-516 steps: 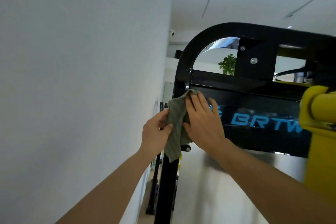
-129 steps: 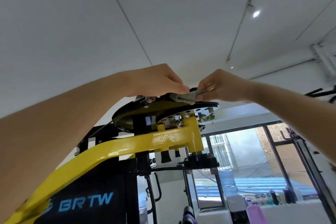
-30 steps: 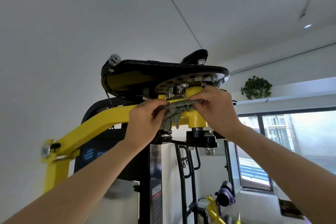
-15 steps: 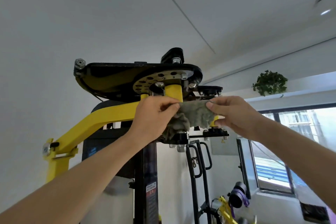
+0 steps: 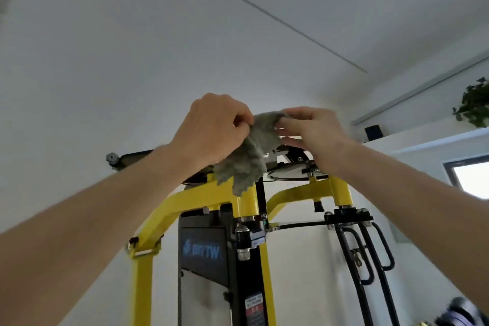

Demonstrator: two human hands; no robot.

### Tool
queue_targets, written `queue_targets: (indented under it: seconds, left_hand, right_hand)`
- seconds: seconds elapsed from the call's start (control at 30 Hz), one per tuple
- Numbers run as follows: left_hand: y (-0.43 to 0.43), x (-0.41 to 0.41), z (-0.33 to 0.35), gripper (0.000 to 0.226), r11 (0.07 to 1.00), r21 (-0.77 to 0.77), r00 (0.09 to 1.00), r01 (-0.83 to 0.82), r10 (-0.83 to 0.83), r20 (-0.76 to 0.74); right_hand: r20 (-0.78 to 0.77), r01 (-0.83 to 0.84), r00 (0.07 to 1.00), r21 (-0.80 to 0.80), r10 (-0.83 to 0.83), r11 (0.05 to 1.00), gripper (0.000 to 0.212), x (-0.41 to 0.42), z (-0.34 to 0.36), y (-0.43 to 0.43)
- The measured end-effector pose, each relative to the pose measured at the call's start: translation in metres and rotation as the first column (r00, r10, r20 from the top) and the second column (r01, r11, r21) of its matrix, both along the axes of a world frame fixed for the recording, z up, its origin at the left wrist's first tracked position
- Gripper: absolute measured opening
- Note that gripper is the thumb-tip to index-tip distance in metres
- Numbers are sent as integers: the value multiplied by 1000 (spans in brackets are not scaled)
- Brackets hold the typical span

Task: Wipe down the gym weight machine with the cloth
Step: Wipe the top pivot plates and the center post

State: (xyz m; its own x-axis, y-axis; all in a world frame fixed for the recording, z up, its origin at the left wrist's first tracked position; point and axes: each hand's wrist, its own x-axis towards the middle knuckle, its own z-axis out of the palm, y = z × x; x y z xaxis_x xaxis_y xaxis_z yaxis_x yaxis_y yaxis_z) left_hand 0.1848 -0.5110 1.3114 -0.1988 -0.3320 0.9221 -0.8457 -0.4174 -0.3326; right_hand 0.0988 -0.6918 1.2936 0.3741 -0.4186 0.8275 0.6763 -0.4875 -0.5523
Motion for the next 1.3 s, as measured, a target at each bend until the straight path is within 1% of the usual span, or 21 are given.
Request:
queue_targets:
  seconds: [0.07,0.1,0.17,0.2,0.23,0.27,0.3,0.37,0.43,0.5,0.57,0.67,0.77,0.87,0.97,1.1,1.2,1.3]
  left_hand:
    - [5,-3,14,20,994,20,992,-111,112,-66]
    - [6,-3,20,21,989,44,983,-144,148,-104]
    - [7,-2,26,41,973,136,965,-184,205,-164]
    - [7,0,27,45,962,192,961,-194,226,-162]
    - [6,0,28,41,952,241,964,-188,226,-138]
    - [5,0,28,32,944,288,973,-163,202,-110]
    - [4,0,27,24,937,327,982,-120,161,-103]
    - [1,0,29,19,914,398,988,-72,119,-94]
    - [-5,1,34,23,888,454,991,-79,118,-59]
    - [-12,-2,36,32,851,514,990,-106,139,-24]
    - [-21,-7,38,41,804,566,979,-183,198,35]
    - [-37,-15,39,51,722,604,937,-338,319,143]
    - [-57,-22,38,54,652,591,877,-475,410,252]
    - [-80,-23,39,53,572,571,802,-589,503,323]
    - [-104,-18,41,50,478,565,722,-672,592,358]
    - [-135,-10,41,52,369,582,629,-725,700,338]
    - [-152,-5,40,53,311,584,562,-749,766,312]
    - [-166,-1,39,42,283,593,527,-753,799,288]
  right_hand:
    - [-89,-25,996,-107,15,994,35,7,3,-3]
    - [-133,-31,991,-185,6,982,42,9,2,-4]
    - [-170,-48,985,-363,-15,930,43,10,-3,-8]
    - [-160,-43,987,-449,-33,893,39,10,-5,-10]
    - [-126,-5,990,-525,-71,851,34,11,-6,-14]
    - [-71,59,990,-584,-123,810,31,12,-8,-17]
    - [-14,123,986,-621,-168,774,29,14,-8,-21]
    - [78,216,973,-647,-217,731,27,18,-10,-30]
    - [151,286,957,-630,-248,722,25,22,-9,-41]
    - [184,327,945,-606,-272,725,24,27,-7,-53]
    - [170,330,943,-597,-286,731,24,34,-5,-65]
    - [119,303,950,-585,-289,752,26,47,-3,-79]
    - [84,279,955,-577,-284,767,25,58,0,-94]
    - [71,269,956,-597,-285,756,21,71,4,-112]
    - [60,259,954,-657,-293,708,21,84,11,-129]
    - [58,261,939,-762,-339,593,24,96,21,-146]
    - [41,233,932,-830,-361,507,28,104,29,-159]
    - [22,193,941,-854,-338,484,31,113,32,-171]
